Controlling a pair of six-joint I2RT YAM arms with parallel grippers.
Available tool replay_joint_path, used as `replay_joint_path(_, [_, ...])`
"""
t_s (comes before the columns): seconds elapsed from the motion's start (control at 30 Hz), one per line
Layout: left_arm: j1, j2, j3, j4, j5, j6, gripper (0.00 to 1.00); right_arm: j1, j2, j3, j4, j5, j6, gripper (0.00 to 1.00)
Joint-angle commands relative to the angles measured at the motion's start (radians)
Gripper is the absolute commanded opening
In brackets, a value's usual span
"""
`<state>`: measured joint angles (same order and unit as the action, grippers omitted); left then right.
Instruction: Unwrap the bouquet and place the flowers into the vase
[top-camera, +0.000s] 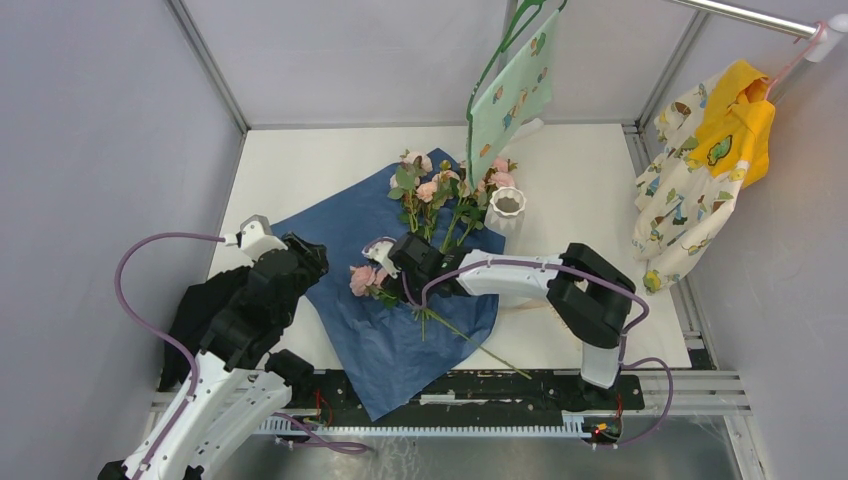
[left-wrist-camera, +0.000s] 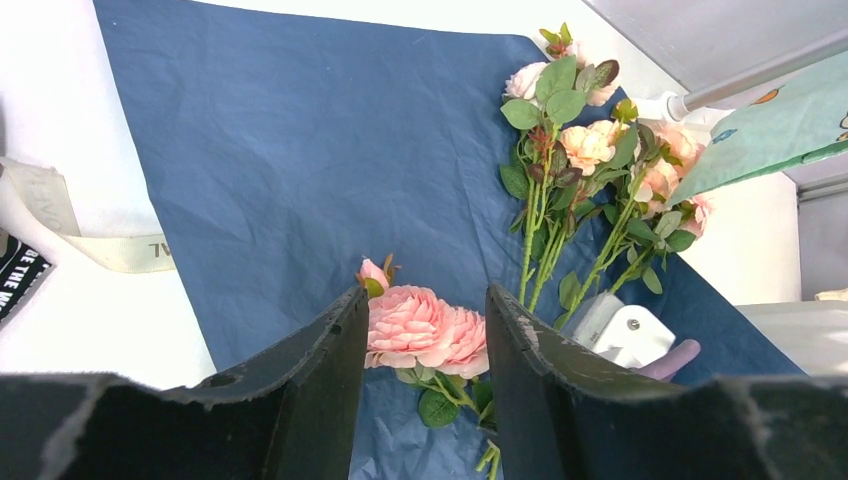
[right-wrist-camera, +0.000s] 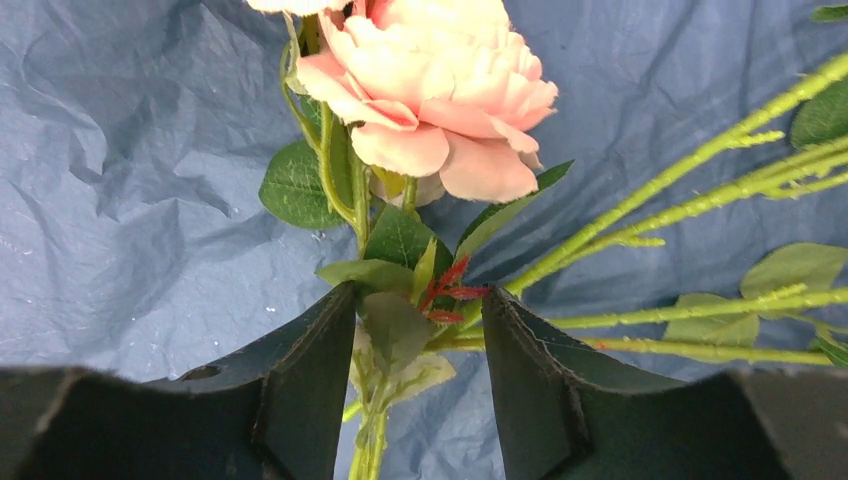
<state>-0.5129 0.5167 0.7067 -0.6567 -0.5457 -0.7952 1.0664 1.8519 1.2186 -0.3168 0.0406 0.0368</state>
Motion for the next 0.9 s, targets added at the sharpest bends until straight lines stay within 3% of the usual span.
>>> replay_joint_path(0.0, [-0.001,-0.007,0.028,0.015,-0.022,0.010,0.54,0.011,0.049,0.031,0.046,-0.039,0.009,0.55])
replay_joint_path(0.13, [-0.001,-0.007,0.028,0.011,-0.023,0.008,0.54,0.011,0.102,0.054,0.045,-0.038,0.009,0.45])
replay_joint_path(0.33, [-0.002,-0.016,0.030,0.004,-0.029,0.007,0.54,0.014,0.124,0.067,0.047,-0.078,0.024,0.11])
replay_joint_path(0.43, [-0.002,-0.019,0.035,0.003,-0.030,0.007,0.54,0.014,0.097,0.072,0.055,-0.097,0.031,0.00])
replay_joint_path(0.63, [-0.001,-0.029,0.063,-0.009,-0.043,0.010,0.54,0.014,0.017,0.112,0.064,-0.118,0.053,0.00])
replay_joint_path(0.87, [0.000,-0.068,0.095,-0.041,-0.079,0.016,0.54,0.010,-0.127,0.248,-0.001,0.054,0.017,0.00])
